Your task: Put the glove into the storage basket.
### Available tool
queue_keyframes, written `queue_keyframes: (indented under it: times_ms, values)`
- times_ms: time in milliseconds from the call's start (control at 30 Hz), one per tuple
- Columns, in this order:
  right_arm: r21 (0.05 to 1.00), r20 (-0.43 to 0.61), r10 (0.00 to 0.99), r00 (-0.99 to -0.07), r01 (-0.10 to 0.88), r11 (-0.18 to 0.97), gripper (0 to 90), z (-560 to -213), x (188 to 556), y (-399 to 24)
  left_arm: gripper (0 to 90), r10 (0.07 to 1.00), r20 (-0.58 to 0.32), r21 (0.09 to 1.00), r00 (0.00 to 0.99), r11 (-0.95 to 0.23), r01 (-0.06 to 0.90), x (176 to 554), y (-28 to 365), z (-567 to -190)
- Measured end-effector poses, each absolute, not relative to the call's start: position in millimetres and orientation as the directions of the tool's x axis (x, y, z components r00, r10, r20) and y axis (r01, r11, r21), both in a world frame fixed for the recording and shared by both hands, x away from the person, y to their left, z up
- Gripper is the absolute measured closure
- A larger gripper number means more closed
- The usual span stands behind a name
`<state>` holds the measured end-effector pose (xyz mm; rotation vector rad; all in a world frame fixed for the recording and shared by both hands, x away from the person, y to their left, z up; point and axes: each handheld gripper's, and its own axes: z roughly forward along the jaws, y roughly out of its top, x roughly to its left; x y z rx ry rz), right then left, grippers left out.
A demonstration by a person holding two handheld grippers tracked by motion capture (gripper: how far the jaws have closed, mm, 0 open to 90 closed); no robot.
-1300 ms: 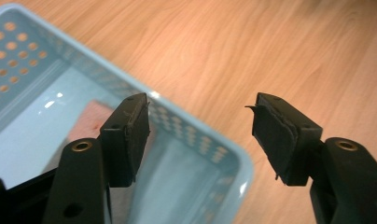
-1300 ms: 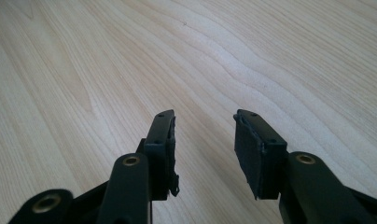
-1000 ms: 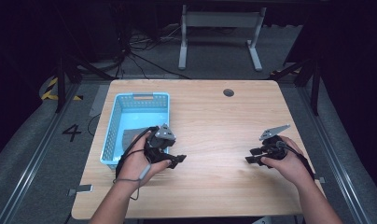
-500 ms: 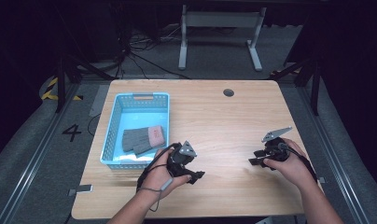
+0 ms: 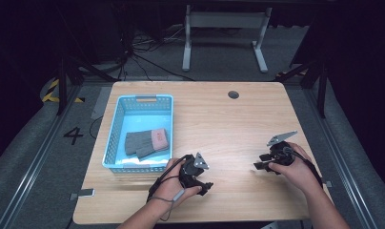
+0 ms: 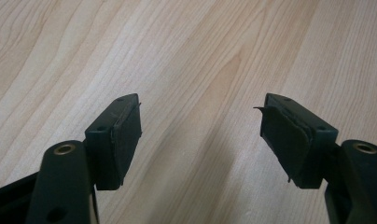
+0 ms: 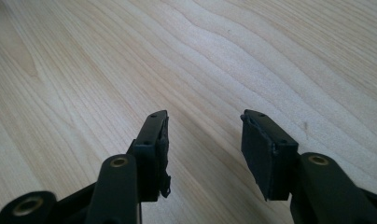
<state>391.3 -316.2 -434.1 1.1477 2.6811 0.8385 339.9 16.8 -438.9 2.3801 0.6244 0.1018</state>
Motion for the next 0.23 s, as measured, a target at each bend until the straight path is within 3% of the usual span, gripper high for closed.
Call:
queue_keyframes:
  times_ms: [233]
  values:
    - [0.536, 0.106, 0.701, -0.705, 0.634, 0.557, 51.5, -433.7, 393.4, -313.7, 28.5, 0.461, -0.042, 0.577, 0.887, -0.713, 0.398, 337.0, 13.5, -445.0]
